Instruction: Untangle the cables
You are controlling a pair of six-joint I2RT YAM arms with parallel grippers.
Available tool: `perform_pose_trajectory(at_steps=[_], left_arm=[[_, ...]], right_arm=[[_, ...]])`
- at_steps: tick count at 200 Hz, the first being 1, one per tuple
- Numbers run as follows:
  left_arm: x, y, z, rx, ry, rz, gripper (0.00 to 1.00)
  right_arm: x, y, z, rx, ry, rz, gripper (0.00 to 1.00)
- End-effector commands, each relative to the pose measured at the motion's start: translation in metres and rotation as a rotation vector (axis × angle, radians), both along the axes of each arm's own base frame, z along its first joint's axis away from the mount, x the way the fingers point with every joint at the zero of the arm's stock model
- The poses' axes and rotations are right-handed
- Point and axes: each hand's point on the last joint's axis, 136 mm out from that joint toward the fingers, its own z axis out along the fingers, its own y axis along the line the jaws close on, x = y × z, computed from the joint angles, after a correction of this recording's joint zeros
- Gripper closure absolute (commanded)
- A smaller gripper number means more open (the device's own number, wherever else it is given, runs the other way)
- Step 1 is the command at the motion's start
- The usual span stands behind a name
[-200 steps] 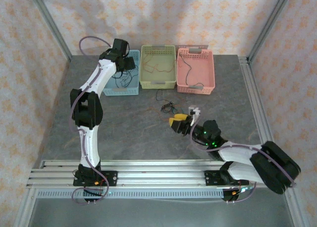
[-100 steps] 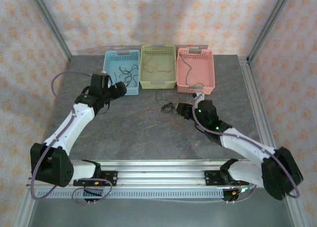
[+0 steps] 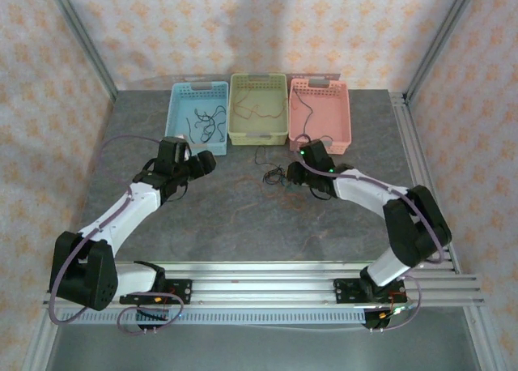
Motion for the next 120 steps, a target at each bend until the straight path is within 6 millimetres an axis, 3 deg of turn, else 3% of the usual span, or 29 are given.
perform_pose_trajectory(at_steps=[1, 38, 120], left_arm=[[0.001, 0.000, 0.002, -0.006, -0.037, 0.005, 0.17], [0.003, -0.002, -0.031, -0.024, 0.020, 0.016, 0.18], [0.001, -0.003, -0.029, -0.042, 0.002, 0.010, 0.19]], right_arm=[[-0.005, -0.013, -0.011, -0.093, 0.065, -0.008, 0.63], [-0.008, -0.012, -0.018, -0.109, 0.106, 0.000, 0.63], [-0.010, -0.012, -0.033, -0.188, 0.190, 0.012, 0.66]])
